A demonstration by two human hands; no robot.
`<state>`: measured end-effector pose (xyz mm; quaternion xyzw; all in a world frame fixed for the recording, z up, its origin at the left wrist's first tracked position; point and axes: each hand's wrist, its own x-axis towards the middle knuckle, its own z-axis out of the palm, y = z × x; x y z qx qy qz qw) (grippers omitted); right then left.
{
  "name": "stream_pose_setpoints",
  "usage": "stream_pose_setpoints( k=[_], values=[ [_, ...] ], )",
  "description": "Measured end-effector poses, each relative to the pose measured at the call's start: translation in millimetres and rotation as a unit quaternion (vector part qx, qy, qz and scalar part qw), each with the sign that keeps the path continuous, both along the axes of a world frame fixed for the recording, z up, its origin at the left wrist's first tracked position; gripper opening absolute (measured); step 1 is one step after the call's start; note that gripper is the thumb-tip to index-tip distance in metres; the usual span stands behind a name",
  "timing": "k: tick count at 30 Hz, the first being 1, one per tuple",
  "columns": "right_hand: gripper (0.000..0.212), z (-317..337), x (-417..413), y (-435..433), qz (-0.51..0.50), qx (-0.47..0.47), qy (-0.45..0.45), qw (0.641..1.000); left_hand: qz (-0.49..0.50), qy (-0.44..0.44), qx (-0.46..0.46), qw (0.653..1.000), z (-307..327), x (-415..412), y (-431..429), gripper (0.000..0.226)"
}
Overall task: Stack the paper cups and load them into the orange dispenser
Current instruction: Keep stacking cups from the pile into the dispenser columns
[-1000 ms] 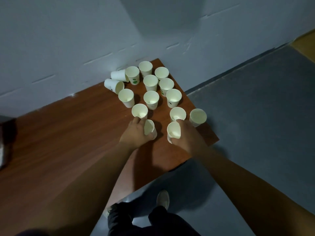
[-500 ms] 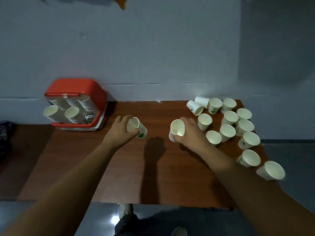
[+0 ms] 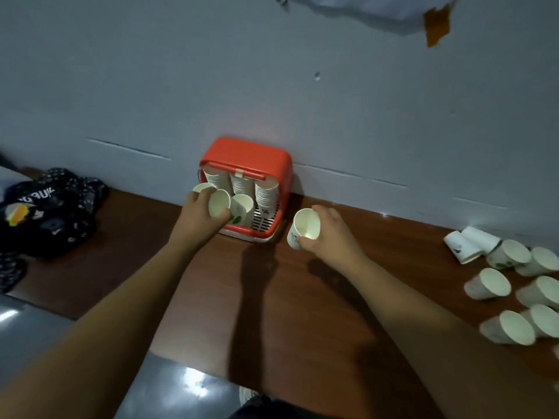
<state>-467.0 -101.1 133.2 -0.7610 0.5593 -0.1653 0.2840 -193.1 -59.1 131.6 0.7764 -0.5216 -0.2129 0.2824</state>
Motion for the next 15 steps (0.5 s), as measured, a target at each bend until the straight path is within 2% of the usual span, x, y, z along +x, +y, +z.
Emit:
stream_pose_setpoints(
  k=[4,8,15],
  values=[
    [0.066,-2,51,-24,-0.018,-0.007,-0.01,1.0,-0.026,0.005,-0.018,0.999,-20,30,-39,0.064],
    [0.061,-4,74,-41,-0.042,-0.013,-0.021,0.999,-0.064,-0.006,-0.023,0.998,-43,32,-76,0.062],
    [0.069,-21,89,-62,-0.059,0.031,-0.028,0.997,-0.142,-0.062,0.035,0.987,-100,32,-115,0.066]
  ],
)
